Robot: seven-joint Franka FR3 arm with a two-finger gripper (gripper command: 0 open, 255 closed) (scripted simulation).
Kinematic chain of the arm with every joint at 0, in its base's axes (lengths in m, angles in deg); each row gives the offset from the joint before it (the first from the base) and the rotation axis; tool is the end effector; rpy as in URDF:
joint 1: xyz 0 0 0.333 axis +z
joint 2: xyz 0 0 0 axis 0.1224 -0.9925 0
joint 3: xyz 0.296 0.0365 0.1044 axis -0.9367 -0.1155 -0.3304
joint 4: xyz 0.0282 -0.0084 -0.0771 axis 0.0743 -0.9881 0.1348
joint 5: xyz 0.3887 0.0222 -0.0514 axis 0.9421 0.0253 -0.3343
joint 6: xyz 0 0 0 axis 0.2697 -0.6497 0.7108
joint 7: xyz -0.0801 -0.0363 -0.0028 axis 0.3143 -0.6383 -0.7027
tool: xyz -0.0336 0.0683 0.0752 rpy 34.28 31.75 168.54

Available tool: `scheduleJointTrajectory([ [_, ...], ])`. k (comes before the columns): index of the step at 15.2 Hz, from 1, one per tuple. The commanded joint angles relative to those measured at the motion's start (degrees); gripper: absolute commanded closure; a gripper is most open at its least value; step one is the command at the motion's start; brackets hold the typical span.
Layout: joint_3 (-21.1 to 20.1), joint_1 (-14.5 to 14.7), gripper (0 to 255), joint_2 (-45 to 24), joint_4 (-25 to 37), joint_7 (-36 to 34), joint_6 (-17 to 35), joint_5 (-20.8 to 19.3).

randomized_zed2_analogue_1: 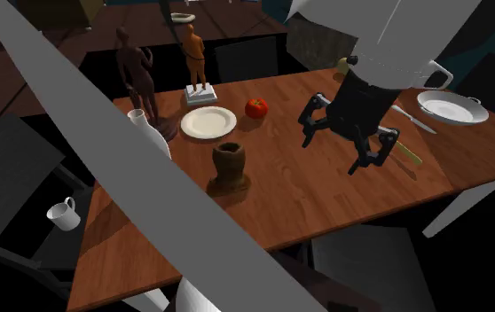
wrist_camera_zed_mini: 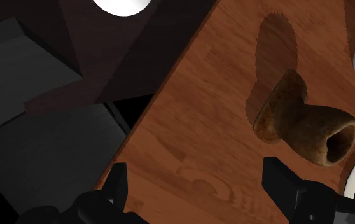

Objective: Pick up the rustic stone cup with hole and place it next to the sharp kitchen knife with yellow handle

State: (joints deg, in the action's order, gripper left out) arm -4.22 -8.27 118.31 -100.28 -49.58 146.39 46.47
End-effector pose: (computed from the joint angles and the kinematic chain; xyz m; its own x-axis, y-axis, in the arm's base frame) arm 0.2876 -0.0205 0.5638 0.9865 -0.1362 -0.0905 -0.1483 -0.9783 -0.1445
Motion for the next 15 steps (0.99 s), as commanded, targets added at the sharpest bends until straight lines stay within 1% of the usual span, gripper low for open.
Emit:
scheduleJointTrajectory([
  [1, 0.0, 0.0, 0, 0.0, 0.0, 0.0, 0.0, 0.0],
  [9, -11.4, 4.2, 0, -10.0, 0.6, -8.4, 7.9, 3.3],
  [15, -19.4, 6.3, 0, -20.5, 3.9, -15.0, 13.3, 3.6],
])
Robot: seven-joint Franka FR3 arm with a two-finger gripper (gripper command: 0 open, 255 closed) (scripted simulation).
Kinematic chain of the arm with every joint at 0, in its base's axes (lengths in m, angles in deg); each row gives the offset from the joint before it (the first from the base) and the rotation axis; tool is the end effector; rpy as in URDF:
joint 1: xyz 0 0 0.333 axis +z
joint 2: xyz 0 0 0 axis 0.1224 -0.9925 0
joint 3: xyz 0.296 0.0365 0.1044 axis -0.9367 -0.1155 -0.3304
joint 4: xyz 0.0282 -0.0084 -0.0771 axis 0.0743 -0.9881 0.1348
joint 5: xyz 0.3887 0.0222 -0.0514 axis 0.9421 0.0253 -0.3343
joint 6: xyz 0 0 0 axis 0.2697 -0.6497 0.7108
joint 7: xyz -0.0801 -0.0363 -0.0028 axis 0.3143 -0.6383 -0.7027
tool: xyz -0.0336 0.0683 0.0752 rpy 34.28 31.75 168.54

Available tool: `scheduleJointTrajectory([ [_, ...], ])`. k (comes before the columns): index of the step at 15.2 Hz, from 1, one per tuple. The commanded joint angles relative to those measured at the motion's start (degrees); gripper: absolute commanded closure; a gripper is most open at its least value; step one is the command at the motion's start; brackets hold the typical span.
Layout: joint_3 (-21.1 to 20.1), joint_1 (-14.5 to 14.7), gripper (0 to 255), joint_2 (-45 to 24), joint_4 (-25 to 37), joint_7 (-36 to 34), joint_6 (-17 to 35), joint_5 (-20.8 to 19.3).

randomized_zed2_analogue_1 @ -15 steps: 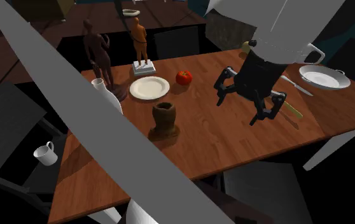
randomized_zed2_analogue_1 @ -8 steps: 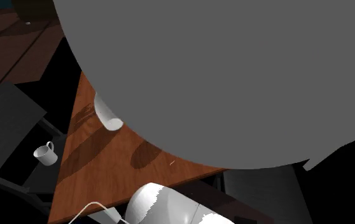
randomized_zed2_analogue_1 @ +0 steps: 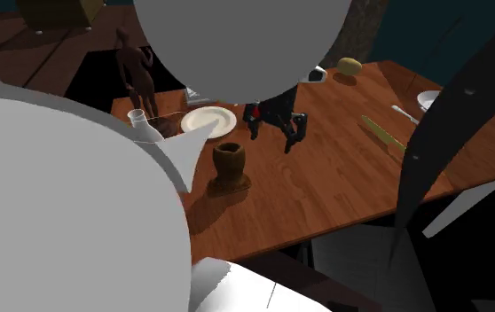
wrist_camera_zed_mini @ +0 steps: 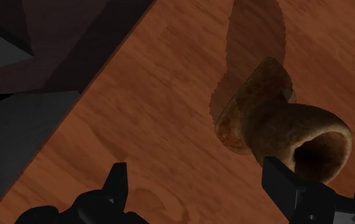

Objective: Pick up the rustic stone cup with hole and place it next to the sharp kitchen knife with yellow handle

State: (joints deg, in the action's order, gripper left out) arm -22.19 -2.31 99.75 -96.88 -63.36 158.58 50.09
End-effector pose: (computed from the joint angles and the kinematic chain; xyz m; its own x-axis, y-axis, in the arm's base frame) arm 0.3591 0.1449 0.4916 0.9870 -0.0684 -0.1452 -0.0680 -0.9977 0.0076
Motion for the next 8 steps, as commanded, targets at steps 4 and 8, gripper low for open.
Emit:
scheduleJointTrajectory([
  [4, -6.3, 1.3, 0, -10.2, 4.1, -6.3, 4.1, -1.6],
  [8, -10.7, 2.3, 0, -19.4, 8.6, -11.9, 6.4, -4.8],
])
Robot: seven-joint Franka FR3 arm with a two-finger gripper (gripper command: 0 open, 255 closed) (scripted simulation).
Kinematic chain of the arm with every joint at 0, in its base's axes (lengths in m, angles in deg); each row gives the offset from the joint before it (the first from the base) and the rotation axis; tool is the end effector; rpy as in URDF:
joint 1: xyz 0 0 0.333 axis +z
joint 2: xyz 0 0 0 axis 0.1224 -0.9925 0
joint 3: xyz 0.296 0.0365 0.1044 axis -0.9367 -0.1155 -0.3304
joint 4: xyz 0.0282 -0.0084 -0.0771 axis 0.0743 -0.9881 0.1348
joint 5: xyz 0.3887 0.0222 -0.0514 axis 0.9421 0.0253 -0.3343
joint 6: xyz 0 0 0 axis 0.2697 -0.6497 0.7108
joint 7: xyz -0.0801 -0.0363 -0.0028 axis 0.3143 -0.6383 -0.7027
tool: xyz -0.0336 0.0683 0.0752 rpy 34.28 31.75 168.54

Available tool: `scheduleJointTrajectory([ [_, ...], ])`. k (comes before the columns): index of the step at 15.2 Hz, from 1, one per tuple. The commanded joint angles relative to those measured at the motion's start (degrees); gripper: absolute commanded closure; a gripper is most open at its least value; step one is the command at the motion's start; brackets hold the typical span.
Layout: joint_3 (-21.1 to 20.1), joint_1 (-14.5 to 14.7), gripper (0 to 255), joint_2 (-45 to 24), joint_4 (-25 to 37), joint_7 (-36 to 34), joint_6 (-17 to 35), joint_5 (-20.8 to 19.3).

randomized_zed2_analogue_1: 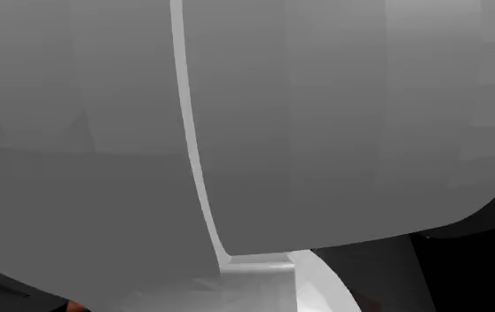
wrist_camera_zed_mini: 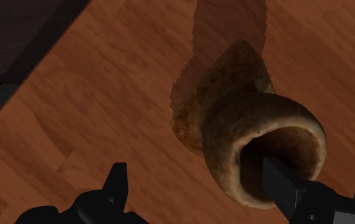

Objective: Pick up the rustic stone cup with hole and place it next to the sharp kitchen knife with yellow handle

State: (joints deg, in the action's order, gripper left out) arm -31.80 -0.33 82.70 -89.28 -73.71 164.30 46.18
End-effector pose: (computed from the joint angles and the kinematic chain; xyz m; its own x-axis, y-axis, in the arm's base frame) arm 0.3937 0.2440 0.4312 0.9824 -0.0309 -0.1841 -0.0127 -0.9950 0.0988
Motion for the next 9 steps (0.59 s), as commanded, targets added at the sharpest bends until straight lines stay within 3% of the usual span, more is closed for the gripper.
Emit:
scheduleJointTrajectory([
  [1, -2.1, 0.6, 0, -4.7, 2.4, -3.1, 1.0, -1.9],
  [3, -2.9, 1.0, 0, -7.3, 3.8, -4.7, 1.4, -3.1],
  [9, -3.0, 1.1, 0, -8.1, -0.2, -4.9, 6.1, -3.3],
])
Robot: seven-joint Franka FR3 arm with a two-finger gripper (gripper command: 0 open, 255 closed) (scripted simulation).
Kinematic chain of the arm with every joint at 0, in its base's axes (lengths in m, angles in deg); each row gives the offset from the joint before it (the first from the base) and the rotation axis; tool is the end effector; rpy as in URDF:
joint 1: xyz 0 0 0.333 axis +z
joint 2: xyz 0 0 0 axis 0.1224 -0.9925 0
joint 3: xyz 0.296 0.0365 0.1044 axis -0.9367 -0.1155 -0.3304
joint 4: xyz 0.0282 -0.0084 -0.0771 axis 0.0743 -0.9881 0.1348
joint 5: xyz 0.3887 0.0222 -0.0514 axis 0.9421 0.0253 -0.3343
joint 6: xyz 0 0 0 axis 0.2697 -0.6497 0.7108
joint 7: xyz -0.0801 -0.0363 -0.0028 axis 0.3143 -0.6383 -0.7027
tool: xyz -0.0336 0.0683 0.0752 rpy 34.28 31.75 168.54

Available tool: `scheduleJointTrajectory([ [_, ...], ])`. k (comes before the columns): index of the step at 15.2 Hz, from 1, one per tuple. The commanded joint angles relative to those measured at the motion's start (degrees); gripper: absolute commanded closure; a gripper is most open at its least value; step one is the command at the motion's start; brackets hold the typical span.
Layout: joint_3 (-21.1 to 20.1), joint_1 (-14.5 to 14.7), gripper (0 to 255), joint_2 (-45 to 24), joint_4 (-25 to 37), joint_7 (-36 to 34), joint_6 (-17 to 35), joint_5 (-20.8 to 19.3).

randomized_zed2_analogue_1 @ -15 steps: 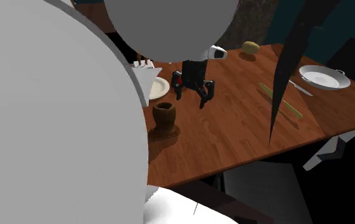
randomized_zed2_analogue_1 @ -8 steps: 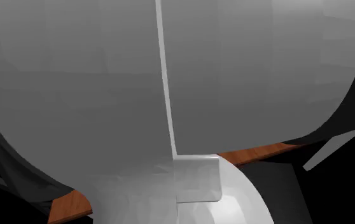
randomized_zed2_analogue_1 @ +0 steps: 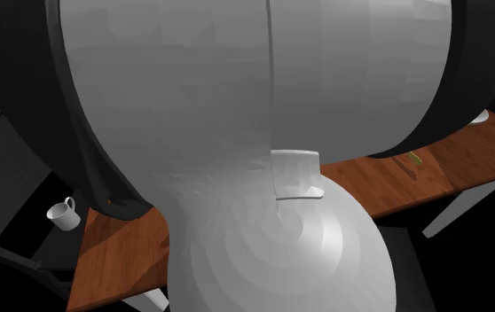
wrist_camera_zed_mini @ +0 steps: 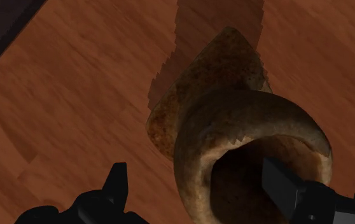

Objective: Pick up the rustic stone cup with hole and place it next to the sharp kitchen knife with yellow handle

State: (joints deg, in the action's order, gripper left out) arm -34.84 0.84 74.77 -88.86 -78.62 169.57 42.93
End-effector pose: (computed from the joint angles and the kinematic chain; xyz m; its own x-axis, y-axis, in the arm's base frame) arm 0.3980 0.2780 0.3795 0.9797 -0.0185 -0.1995 0.0081 -0.9912 0.1320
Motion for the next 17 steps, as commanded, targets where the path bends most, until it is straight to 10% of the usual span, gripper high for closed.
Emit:
scheduleJointTrajectory([
  [1, 0.0, 0.0, 0, -0.4, -1.6, -0.1, 2.0, -0.2],
  [9, 0.0, 0.0, 0, -0.4, -1.6, -0.1, 2.0, -0.2],
  [10, 0.0, 0.0, 255, -0.4, -1.6, -0.1, 2.0, -0.2],
  [17, 0.0, 0.0, 255, -0.4, -1.7, -0.1, 2.1, -0.2],
])
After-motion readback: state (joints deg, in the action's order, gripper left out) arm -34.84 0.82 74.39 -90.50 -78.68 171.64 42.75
